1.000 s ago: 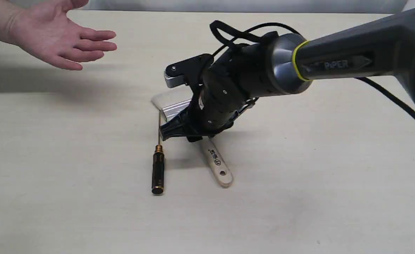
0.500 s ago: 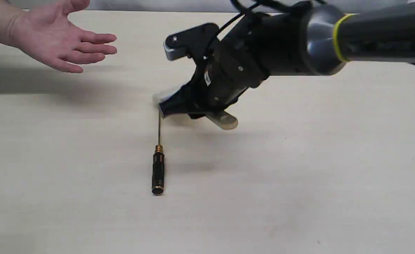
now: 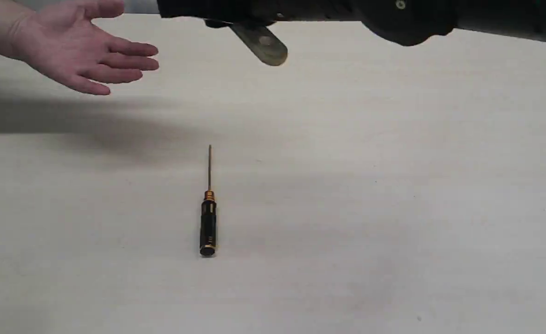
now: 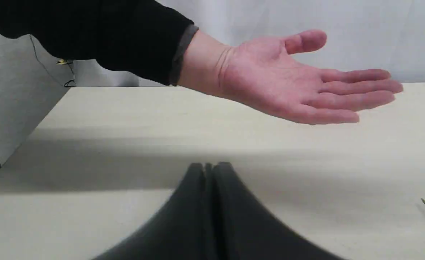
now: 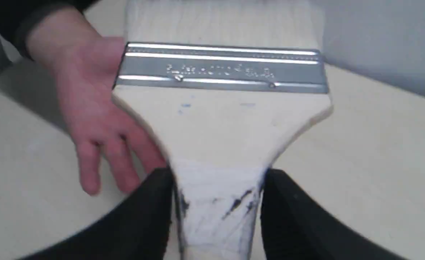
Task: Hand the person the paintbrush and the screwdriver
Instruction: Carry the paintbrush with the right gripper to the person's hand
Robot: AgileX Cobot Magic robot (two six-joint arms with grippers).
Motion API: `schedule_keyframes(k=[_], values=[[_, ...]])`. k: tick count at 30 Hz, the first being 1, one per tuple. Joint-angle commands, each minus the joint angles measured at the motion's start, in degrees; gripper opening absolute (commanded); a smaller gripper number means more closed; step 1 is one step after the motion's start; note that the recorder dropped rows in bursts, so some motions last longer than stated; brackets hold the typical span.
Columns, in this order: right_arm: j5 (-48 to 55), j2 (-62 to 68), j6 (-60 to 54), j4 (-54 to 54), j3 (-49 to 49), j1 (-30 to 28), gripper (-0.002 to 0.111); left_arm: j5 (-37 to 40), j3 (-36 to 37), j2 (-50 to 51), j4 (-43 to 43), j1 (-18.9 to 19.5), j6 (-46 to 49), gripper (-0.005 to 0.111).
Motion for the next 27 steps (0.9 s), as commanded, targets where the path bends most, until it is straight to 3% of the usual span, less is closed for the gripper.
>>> schedule_keyframes(k=[1, 15, 17, 22, 24, 27], values=[[-5.9, 2.3, -0.5, -1.7, -2.6, 1.5, 0.005, -0.4, 0.1, -0.1, 0.0, -0.5, -0.1, 0.000], [-5.5, 23.8, -5.2, -1.4, -21.8, 6.9, 0.006, -0.4, 0.1, -0.1, 0.0, -0.5, -0.1, 0.000], [-3.2, 25.4, -4.7, -1.4, -23.1, 6.9, 0.014, -0.4, 0.1, -0.1, 0.0, -0.5, -0.1, 0.000], [3.5, 26.0, -4.7, -1.3, -24.0, 6.9, 0.047, -0.3, 0.1, -0.1, -0.2, -0.5, -0.1, 0.000], [5.7, 25.5, -4.3, -1.3, -24.0, 6.9, 0.054, -0.3, 0.1, -0.1, -0.2, -0.5, -0.1, 0.000], [8.7, 24.0, -4.3, -0.1, -24.0, 6.9, 0.056, -0.3, 0.1, -0.1, -0.2, -0.5, -0.1, 0.000]])
